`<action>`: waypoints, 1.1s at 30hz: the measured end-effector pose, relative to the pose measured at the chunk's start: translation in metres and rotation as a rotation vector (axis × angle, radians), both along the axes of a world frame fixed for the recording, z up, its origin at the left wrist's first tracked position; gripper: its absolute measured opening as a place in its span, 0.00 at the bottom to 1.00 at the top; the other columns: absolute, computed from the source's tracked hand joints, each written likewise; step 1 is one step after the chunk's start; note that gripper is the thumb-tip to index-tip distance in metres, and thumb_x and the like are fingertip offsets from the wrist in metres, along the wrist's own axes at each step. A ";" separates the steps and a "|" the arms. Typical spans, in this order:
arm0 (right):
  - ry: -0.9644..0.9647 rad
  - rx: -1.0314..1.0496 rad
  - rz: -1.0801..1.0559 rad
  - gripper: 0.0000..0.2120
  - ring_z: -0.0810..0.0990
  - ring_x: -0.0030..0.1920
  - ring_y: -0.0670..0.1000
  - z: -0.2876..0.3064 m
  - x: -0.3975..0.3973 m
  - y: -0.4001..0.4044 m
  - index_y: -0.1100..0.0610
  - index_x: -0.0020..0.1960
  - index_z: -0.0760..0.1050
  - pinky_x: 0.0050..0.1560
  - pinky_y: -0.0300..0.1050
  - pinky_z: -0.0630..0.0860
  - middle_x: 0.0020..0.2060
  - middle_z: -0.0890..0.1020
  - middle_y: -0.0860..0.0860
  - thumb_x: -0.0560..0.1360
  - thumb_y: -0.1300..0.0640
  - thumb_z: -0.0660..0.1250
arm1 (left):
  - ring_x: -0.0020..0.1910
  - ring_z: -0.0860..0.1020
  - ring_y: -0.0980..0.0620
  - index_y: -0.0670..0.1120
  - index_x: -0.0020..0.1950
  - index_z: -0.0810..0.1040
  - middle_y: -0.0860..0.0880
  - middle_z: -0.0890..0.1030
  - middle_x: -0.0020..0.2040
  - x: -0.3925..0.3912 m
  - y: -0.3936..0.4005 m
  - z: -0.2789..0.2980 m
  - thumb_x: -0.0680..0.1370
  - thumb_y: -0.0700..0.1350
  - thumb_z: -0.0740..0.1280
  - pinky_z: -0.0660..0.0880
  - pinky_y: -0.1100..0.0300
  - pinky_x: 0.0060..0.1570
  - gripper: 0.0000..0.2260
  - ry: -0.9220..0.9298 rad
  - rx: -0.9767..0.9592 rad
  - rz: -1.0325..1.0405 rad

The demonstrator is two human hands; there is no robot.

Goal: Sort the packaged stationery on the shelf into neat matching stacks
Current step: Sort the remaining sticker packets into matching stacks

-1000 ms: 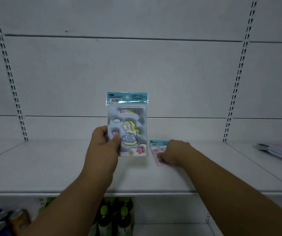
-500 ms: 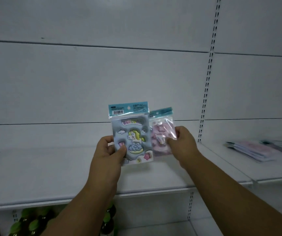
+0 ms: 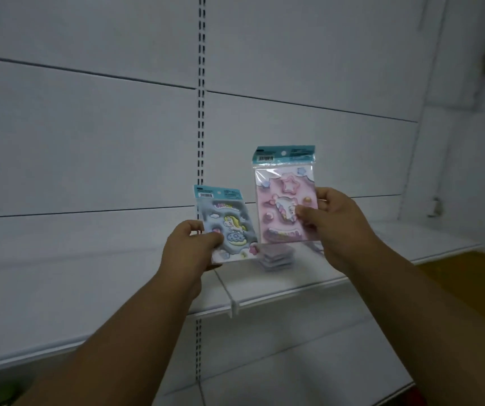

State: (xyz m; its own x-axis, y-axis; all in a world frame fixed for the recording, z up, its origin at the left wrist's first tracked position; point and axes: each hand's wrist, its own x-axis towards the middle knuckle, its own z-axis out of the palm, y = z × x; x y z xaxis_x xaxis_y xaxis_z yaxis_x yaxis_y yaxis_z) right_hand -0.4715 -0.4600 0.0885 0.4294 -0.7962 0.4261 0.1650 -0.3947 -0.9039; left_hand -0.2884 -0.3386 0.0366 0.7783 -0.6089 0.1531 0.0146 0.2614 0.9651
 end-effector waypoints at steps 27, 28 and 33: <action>-0.041 0.098 0.026 0.06 0.86 0.40 0.53 -0.009 -0.068 -0.305 0.56 0.45 0.79 0.39 0.46 0.83 0.39 0.87 0.54 0.75 0.66 0.68 | 0.39 0.84 0.43 0.36 0.50 0.77 0.40 0.83 0.43 -0.084 -0.338 -0.014 0.70 0.40 0.73 0.83 0.51 0.40 0.12 -0.394 0.707 -0.076; -0.042 0.115 0.058 0.05 0.86 0.40 0.53 -0.011 -0.064 -0.313 0.56 0.46 0.79 0.39 0.46 0.83 0.40 0.87 0.55 0.74 0.66 0.68 | 0.34 0.83 0.44 0.38 0.46 0.78 0.41 0.83 0.39 -0.085 -0.338 -0.014 0.70 0.42 0.74 0.83 0.52 0.37 0.11 -0.434 0.775 -0.041; 0.013 0.161 0.203 0.05 0.86 0.40 0.55 -0.025 -0.047 -0.341 0.57 0.46 0.79 0.42 0.51 0.83 0.42 0.86 0.57 0.73 0.66 0.69 | 0.26 0.78 0.49 0.41 0.39 0.76 0.46 0.80 0.32 -0.078 -0.337 -0.004 0.71 0.51 0.74 0.75 0.63 0.26 0.14 -0.673 1.030 0.127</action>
State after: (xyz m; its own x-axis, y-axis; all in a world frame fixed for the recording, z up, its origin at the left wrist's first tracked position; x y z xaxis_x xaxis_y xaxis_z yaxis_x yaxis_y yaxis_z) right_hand -0.5181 -0.8014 0.0630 0.5916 -0.7505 0.2947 0.2145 -0.2058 -0.9548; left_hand -0.3666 -0.6756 0.0327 0.7928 -0.6082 0.0400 -0.5338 -0.6611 0.5273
